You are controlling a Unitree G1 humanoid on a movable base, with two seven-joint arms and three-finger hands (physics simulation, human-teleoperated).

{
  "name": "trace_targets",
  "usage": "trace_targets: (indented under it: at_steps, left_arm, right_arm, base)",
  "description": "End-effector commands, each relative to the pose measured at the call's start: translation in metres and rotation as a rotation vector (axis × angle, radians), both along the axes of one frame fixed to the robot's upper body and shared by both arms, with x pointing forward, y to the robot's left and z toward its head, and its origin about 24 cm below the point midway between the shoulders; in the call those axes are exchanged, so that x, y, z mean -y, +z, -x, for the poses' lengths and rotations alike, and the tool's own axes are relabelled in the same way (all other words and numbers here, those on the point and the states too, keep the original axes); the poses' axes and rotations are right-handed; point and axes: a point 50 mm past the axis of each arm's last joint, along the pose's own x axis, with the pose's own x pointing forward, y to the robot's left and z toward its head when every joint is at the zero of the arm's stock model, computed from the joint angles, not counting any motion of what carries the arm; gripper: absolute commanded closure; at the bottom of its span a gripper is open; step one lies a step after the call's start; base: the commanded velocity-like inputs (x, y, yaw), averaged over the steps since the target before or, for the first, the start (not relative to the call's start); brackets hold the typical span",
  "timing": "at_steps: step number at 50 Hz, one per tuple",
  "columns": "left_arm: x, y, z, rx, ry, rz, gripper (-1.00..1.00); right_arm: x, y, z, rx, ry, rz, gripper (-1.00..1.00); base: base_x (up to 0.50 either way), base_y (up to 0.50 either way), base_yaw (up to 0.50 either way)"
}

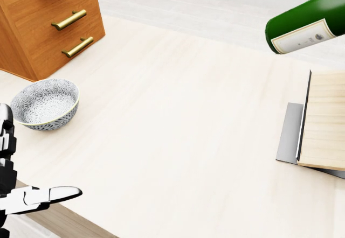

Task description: Put the wine bottle on the wine rack.

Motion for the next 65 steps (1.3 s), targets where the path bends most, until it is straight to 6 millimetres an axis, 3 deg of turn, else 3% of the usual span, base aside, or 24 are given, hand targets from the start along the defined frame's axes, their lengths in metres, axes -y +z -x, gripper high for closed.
trace_targets:
  at_steps: [1,31,65]
  left_arm:
    - [0.001,-0.003,-0.002,-0.011,-0.002,0.003,-1.00]
    - [0.001,0.000,-0.003,0.000,0.002,0.002,-1.00]
    - [0.001,0.005,-0.001,0.023,0.003,0.000,-1.00]
  right_arm:
    - [0.030,0.006,0.016,0.031,-0.062,-0.095,1.00]
    - [0.087,0.018,0.057,0.080,-0.198,-0.223,1.00]
    - [0.108,0.005,0.069,0.001,-0.261,-0.187,1.00]
  base:
    - [0.00,0.00,0.00]
    - [0.00,0.00,0.00]
    - [0.00,0.00,0.00]
